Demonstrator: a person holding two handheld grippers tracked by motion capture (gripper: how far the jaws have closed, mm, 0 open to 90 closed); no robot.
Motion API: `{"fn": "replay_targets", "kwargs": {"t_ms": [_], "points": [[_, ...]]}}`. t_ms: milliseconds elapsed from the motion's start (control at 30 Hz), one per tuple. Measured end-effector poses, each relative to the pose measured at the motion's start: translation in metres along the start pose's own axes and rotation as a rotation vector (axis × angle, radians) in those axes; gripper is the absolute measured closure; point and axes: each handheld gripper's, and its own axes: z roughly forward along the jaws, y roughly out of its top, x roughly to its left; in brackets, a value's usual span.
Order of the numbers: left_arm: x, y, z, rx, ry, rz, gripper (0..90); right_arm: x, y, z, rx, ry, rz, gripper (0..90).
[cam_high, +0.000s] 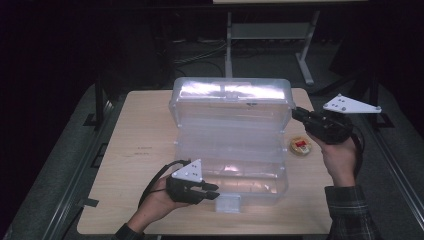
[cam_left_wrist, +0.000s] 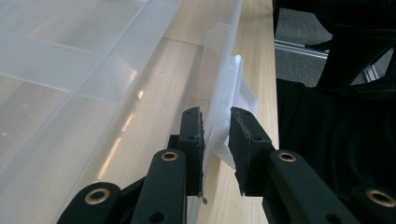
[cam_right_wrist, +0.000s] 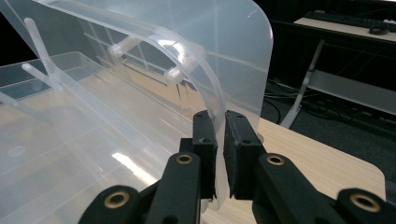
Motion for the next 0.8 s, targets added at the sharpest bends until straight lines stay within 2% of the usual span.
{"fn": "replay_targets", "kwargs": {"t_ms": [800], "points": [[-0.001,0.000,0.000,0.000,-0.004,-0.003,74.9,-0.013,0.010,0.016,0.009,-0.010,0.020,84.4]]}}
